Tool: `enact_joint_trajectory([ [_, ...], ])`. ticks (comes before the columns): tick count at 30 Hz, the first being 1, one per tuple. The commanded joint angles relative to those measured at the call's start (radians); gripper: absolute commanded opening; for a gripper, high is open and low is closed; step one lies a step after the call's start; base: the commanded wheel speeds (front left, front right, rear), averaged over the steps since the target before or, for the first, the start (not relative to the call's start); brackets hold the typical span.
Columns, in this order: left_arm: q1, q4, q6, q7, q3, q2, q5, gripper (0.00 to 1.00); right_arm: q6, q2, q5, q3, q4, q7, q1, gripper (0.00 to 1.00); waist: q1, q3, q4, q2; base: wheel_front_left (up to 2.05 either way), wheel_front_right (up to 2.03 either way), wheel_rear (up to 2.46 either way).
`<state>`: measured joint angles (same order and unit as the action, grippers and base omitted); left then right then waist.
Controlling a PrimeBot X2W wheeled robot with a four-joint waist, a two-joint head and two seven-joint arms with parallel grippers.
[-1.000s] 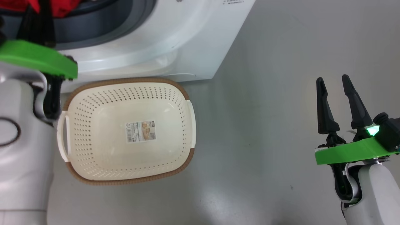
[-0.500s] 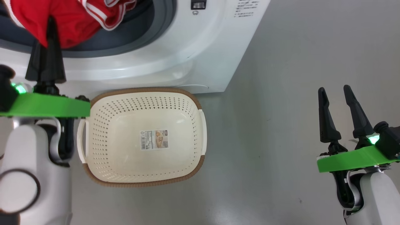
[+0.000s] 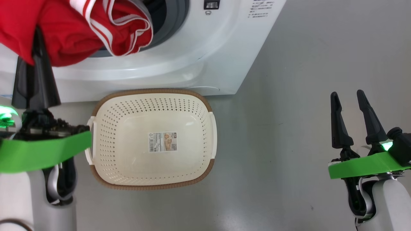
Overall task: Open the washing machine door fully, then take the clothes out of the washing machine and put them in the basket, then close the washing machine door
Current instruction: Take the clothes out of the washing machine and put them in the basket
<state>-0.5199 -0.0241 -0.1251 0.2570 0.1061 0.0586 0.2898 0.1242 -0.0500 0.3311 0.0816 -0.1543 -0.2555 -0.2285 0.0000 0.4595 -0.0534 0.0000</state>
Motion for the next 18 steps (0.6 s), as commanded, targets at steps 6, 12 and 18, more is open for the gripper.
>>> enact_joint_trajectory([
  [6, 0.06, -0.083, -0.005, 0.005, 0.014, 0.009, -0.02, 0.0, 0.007, 0.0, -0.016, -0.017, 0.031, -0.006, 0.008, 1.0, 0.0, 0.019, 0.009, 0.0, 0.0, 0.0, 0.0],
  [12, 0.083, 0.006, -0.005, 0.005, -0.018, 0.002, -0.016, 0.0, 0.007, 0.0, -0.013, -0.027, 0.031, -0.006, -0.009, 1.0, 0.0, 0.041, 0.001, 0.0, 0.0, 0.0, 0.0],
  [18, 0.087, 0.13, -0.006, 0.005, -0.043, -0.004, -0.011, 0.0, 0.007, 0.0, -0.003, -0.033, 0.034, -0.006, -0.023, 1.0, 0.0, 0.081, -0.009, 0.0, 0.0, 0.0, 0.0],
])
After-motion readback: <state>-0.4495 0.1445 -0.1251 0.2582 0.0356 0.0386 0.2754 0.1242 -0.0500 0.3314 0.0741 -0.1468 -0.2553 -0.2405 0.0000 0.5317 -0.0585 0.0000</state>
